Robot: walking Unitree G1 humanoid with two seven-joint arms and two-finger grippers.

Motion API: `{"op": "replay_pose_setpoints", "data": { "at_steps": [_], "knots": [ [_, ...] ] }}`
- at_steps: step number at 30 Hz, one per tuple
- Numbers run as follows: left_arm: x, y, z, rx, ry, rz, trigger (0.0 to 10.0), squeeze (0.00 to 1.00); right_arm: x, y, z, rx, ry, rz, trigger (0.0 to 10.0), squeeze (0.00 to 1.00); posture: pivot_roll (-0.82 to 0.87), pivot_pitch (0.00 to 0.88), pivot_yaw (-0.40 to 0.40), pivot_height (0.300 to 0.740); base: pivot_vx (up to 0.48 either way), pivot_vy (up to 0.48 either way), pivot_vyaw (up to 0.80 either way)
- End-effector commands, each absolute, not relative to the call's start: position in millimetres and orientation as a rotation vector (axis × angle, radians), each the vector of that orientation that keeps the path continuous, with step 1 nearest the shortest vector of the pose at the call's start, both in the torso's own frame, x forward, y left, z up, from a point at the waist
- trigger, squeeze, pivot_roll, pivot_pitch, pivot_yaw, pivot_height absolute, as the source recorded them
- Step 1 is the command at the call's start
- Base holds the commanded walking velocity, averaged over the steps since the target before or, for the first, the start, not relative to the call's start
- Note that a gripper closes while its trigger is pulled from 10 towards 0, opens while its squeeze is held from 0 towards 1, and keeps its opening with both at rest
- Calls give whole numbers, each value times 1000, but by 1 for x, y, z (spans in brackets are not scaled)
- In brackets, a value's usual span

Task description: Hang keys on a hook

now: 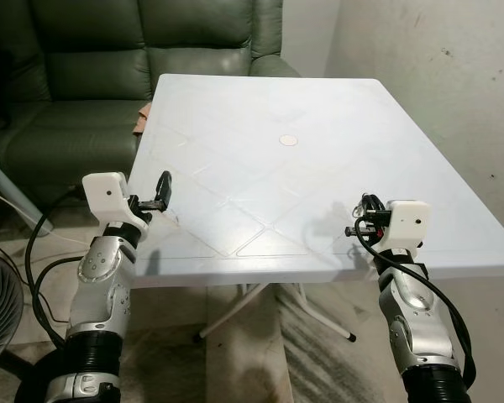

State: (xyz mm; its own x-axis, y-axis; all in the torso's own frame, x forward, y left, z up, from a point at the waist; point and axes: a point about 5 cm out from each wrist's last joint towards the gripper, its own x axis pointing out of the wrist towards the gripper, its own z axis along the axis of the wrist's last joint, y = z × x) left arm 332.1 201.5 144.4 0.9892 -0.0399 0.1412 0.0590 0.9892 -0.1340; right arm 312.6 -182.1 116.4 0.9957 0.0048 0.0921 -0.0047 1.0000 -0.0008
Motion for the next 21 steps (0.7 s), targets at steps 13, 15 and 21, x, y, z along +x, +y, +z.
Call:
{"op": "replay_pose_setpoints", "data": {
  "at_steps": [13, 15, 21],
  "knots": [
    [334, 210, 147, -145, -145, -25, 10000, 0, 317, -186, 120, -18, -105, -1, 10000, 0, 16, 0, -4, 740, 0, 0, -770],
    [335, 209, 147, -147, -143, -25, 10000, 0, 317, -187, 120, -18, -105, -4, 10000, 0, 15, 0, -2, 740, 0, 0, -769],
    [336, 207, 148, -139, -144, -31, 10000, 0, 317, -188, 120, -17, -104, -10, 10000, 0, 12, 0, 1, 740, 0, 0, -769]
  ]
}}
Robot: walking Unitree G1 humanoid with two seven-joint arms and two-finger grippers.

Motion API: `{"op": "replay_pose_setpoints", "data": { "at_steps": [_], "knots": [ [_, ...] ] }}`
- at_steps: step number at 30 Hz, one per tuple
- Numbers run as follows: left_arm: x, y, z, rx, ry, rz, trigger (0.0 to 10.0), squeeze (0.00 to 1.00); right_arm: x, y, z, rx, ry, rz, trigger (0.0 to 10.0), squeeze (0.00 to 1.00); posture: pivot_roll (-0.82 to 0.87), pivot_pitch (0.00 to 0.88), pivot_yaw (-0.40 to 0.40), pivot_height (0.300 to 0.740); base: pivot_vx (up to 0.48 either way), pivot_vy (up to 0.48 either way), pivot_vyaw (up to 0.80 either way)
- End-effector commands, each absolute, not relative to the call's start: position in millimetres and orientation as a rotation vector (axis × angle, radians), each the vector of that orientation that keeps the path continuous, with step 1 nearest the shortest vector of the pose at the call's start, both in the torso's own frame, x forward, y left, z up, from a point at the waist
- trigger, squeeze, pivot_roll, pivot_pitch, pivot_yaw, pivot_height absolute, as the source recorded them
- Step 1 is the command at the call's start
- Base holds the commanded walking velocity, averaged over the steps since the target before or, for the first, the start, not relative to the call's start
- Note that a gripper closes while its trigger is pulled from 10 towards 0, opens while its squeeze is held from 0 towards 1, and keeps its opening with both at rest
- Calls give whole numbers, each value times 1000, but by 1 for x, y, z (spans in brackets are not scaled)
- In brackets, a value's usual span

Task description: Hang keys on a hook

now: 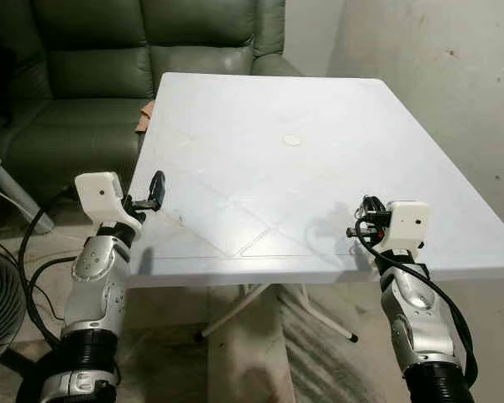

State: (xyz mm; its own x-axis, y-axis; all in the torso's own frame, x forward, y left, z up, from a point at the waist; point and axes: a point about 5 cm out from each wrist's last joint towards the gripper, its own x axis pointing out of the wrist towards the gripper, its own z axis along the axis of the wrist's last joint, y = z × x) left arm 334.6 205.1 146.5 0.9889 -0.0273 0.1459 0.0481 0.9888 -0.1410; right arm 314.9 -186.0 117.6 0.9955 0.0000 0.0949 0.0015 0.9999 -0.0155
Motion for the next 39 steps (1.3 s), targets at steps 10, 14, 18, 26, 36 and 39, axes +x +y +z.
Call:
{"op": "replay_pose_setpoints", "data": {
  "at_steps": [10, 14, 18, 26, 36, 39],
  "knots": [
    [336, 206, 148, -165, -139, -38, 10000, 0, 316, -188, 119, -14, -101, -15, 10000, 0, 10, 0, 3, 740, 0, 0, -769],
    [337, 206, 148, -170, -139, -38, 10000, 0, 316, -188, 119, -14, -101, -15, 10000, 0, 13, 0, 2, 740, 0, 61, -769],
    [337, 208, 148, -161, -137, -35, 10000, 0, 316, -187, 119, -13, -99, -13, 10000, 0, 14, 0, 1, 740, 0, 444, -764],
    [336, 206, 149, -146, -143, -35, 10000, 0, 316, -187, 118, -11, -98, -10, 10000, 0, 15, 0, 2, 740, 0, 45, -767],
    [335, 205, 149, -142, -143, -42, 10000, 0, 314, -187, 118, -13, -95, -11, 10000, 0, 10, 0, 1, 740, 0, 0, -763],
    [336, 204, 149, -138, -137, -44, 10000, 0, 314, -187, 118, -12, -95, -10, 10000, 0, 8, 0, 1, 740, 0, 0, -765]
  ]
}}
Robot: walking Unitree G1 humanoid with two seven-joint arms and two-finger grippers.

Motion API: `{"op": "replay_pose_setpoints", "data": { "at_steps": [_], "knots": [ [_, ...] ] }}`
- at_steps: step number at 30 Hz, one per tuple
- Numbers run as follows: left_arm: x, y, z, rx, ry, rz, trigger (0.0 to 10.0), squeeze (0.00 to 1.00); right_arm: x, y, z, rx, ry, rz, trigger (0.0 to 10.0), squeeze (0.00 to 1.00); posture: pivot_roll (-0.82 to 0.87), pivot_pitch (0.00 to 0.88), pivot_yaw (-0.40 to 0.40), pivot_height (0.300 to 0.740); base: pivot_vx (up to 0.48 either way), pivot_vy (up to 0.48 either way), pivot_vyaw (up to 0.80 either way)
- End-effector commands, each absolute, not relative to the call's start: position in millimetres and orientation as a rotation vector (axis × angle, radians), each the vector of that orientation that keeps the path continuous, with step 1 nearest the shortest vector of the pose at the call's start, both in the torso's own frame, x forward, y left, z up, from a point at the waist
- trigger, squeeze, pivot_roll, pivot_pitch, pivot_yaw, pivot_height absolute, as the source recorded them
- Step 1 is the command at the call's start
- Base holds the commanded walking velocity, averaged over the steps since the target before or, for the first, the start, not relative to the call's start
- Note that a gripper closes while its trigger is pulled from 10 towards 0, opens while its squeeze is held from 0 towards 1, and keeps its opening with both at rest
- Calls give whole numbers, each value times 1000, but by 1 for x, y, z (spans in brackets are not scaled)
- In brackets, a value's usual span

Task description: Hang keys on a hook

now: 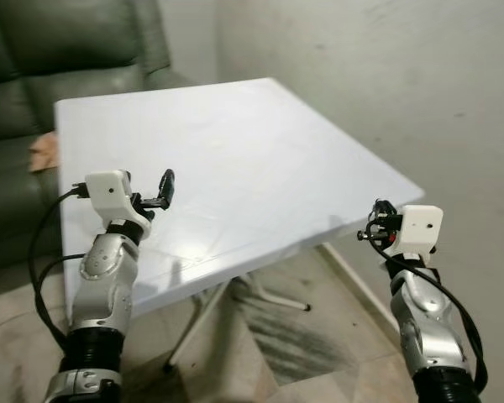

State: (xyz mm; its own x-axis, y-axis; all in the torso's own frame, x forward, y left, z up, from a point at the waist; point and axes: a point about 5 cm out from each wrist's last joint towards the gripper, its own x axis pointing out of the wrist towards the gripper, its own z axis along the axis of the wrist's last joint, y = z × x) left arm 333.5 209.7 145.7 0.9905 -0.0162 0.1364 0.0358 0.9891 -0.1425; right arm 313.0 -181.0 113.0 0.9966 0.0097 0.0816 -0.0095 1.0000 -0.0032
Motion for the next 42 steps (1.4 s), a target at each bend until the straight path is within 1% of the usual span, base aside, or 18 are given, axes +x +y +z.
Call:
{"op": "replay_pose_setpoints", "data": {
  "at_steps": [1, 42],
  "knots": [
    [336, 203, 148, -137, -136, -45, 10000, 0, 314, -187, 118, -12, -95, -10, 10000, 0, 8, 0, 1, 740, 0, 0, -763],
    [336, 203, 144, -130, -105, -57, 10000, 0, 309, -189, 115, -19, -83, -11, 10000, 0, 2, 0, 2, 740, 0, 0, -759]
  ]
}}
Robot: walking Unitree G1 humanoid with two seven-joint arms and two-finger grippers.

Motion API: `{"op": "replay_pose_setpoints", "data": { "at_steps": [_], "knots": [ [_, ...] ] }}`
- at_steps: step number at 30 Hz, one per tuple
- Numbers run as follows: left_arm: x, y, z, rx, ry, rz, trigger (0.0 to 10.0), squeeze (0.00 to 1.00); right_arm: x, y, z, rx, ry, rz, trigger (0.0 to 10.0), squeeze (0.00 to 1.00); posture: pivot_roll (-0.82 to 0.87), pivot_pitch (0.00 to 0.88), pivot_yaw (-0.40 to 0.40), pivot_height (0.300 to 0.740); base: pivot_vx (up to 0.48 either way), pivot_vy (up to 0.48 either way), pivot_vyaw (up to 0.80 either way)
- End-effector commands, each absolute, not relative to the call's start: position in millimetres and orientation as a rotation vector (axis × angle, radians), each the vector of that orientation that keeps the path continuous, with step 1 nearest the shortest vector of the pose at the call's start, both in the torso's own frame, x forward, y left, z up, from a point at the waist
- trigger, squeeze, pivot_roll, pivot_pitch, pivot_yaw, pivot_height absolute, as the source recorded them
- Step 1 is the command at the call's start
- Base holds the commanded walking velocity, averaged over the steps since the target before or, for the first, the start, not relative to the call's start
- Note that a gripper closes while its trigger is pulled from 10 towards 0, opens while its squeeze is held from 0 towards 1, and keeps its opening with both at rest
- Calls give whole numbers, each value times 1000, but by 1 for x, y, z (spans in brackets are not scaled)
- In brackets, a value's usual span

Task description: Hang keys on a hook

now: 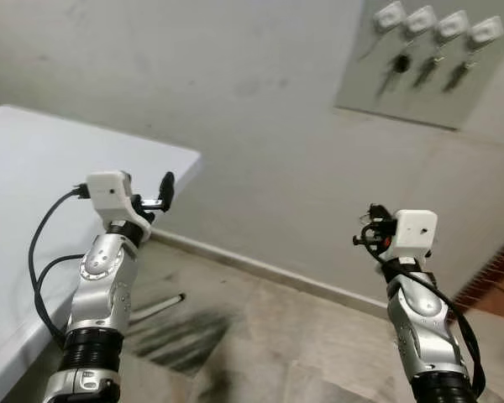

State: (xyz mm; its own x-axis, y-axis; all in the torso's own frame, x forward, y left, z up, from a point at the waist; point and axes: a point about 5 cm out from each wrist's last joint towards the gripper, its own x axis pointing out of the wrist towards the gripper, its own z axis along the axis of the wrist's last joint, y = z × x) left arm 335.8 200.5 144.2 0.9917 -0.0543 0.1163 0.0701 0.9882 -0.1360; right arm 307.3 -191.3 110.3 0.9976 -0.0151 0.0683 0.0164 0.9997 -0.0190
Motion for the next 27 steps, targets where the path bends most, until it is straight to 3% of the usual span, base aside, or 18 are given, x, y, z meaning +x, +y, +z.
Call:
{"op": "replay_pose_setpoints", "data": {
  "at_steps": [1, 17, 27],
  "knots": [
    [336, 203, 144, -131, -105, -57, 10000, 0, 309, -189, 115, -19, -84, -11, 10000, 0, 3, 0, 1, 740, 0, 0, -756],
    [337, 201, 142, -159, -79, -29, 10000, 0, 307, -190, 115, -8, -77, -20, 10000, 0, 0, 0, 3, 740, 0, 0, -752],
    [339, 202, 139, -176, -26, -10, 10000, 0, 308, -192, 116, 58, -60, -61, 10000, 0, -4, 0, 5, 740, 0, 0, 0]
  ]
}}
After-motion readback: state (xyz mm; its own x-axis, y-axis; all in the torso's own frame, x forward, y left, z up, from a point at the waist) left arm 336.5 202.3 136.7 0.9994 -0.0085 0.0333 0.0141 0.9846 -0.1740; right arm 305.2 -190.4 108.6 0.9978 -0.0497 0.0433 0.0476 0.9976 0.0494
